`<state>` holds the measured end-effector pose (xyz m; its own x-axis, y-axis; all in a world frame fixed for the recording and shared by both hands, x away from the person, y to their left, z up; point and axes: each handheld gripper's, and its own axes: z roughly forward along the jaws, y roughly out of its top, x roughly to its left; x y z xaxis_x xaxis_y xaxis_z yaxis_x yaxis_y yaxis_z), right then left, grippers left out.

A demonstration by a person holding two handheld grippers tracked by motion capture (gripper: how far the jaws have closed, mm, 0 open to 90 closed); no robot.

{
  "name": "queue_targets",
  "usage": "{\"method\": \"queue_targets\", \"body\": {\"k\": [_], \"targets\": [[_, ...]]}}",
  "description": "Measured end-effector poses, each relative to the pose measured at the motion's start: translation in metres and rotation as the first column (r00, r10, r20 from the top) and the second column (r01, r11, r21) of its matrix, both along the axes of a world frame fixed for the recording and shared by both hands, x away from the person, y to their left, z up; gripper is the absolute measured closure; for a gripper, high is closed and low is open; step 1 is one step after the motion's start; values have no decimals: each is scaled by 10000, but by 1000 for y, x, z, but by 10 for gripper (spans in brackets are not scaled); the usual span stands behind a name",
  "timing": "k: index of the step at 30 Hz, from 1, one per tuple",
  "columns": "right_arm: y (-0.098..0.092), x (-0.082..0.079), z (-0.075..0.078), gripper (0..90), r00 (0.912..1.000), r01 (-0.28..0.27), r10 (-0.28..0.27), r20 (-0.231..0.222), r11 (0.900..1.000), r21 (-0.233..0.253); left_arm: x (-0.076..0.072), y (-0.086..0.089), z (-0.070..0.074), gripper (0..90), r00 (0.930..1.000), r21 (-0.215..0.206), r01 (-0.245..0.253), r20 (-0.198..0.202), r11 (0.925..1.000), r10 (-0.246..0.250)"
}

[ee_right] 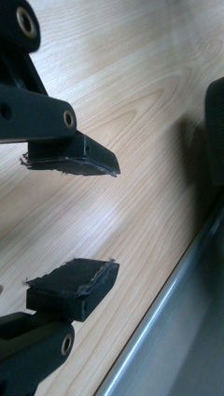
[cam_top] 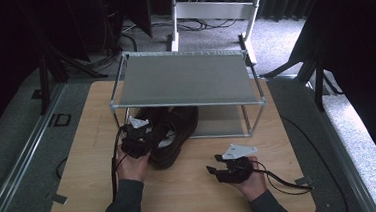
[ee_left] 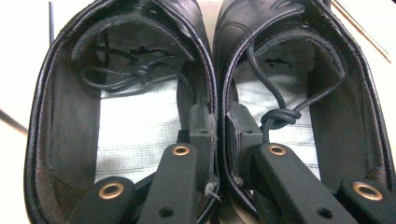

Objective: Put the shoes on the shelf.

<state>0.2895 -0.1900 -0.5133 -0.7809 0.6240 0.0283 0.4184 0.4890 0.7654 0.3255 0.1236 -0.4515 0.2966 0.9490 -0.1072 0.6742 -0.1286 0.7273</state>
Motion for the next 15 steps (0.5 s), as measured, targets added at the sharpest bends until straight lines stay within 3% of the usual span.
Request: {"method": "queue_targets", "body": {"k": [7, 15], "targets": [[-17, 0, -1, 457, 9990, 458, -457, -30, 9988, 166, 9, -5, -1, 828, 9997, -111, -219, 78, 9997, 220], [-24, 0, -3, 457, 9979, 646, -645, -62, 9977, 179, 18, -10, -5, 828, 9977, -133, -583, 337, 9982, 587]]}}
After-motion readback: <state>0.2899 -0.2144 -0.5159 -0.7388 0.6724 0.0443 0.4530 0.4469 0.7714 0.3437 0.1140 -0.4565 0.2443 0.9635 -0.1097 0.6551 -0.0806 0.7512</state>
